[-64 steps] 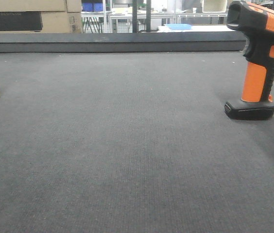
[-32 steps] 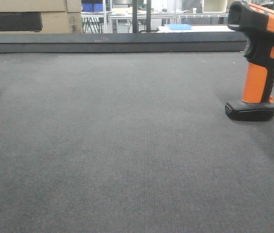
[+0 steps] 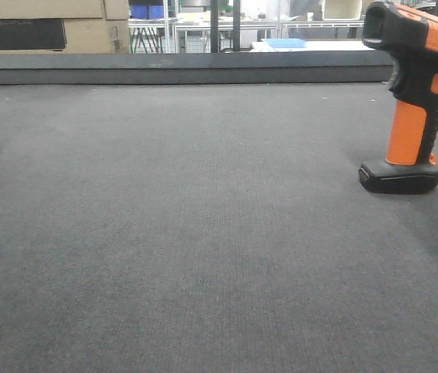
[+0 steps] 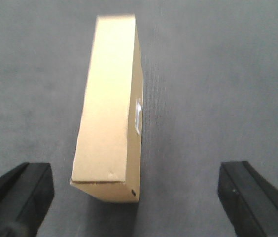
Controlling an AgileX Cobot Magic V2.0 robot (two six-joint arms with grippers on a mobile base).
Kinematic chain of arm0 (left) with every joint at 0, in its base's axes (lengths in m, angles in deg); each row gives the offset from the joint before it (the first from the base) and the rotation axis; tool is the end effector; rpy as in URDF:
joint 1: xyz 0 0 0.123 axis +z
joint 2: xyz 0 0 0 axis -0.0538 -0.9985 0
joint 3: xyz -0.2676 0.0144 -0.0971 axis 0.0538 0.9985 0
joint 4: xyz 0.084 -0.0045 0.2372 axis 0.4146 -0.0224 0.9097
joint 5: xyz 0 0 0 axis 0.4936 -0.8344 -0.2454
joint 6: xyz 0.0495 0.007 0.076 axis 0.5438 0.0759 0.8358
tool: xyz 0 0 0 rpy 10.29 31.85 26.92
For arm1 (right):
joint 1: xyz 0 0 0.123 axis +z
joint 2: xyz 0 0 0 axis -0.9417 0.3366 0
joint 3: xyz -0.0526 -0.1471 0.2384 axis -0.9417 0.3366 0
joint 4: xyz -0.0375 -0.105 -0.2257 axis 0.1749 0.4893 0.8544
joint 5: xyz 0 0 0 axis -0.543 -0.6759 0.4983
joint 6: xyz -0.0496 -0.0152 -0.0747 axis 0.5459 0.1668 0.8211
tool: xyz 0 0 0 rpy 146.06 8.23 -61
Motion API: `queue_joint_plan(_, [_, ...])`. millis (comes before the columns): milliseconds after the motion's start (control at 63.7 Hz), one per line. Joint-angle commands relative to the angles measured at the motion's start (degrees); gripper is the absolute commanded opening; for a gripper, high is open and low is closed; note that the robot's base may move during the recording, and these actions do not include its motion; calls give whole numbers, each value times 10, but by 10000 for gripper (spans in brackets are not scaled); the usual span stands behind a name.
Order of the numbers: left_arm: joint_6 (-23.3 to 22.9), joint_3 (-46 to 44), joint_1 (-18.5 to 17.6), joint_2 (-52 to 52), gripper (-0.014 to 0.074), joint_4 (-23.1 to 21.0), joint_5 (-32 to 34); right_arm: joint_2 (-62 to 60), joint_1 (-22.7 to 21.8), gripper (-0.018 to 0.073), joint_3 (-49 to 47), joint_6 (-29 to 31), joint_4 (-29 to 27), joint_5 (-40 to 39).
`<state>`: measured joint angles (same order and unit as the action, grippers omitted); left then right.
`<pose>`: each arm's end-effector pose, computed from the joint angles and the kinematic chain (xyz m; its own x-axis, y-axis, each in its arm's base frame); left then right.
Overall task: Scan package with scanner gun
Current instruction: 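Grasp the cardboard box with the left gripper and lift it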
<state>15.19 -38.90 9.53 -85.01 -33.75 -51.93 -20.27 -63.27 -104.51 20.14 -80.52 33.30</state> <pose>0.1744 0.0233 0.4235 -0.6857 0.0248 -0.7275 -0.0707 0.9924 0.1005 0.1098 0.0145 0.3276 -0.0255 0.0234 -0.9994 -0.1325 0.9908 0.0266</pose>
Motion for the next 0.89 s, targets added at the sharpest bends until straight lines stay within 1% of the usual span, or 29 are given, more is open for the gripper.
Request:
queue_joint_plan(0, [32,-62,10,-65,581,-6,-60,4,5,570,-5,1,3,-9])
queue_joint_plan(31, [44,-84,20,-85,581,-14,-77,4,6,570,-5,1,3,-9])
queue_joint_plan(188, [112,-149,90,-185,581,-80,-78,4,6,570,-5,1,3,-9])
queue_joint_plan(283, [119,-155,109,-229,581,-83,-78,4,6,570,-5,1,3,-9])
queue_joint_plan(392, [131,-155,110,-273,581,-83,-78,4,8,570,-5,1,3,-9])
queue_joint_plan(565, [133,-155,110,-325,580,-85,-78,4,11,570,-5,1,3,-9])
queue_joint_plan(706, [133,-155,110,-352,580,-105,-78,4,11,570,-5,1,3,-9])
queue_joint_plan(753, [142,-155,110,-360,580,-112,-78,4,11,570,-5,1,3,-9])
queue_joint_plan(879, [148,-155,110,-378,580,-114,-78,4,11,570,-5,1,3,-9])
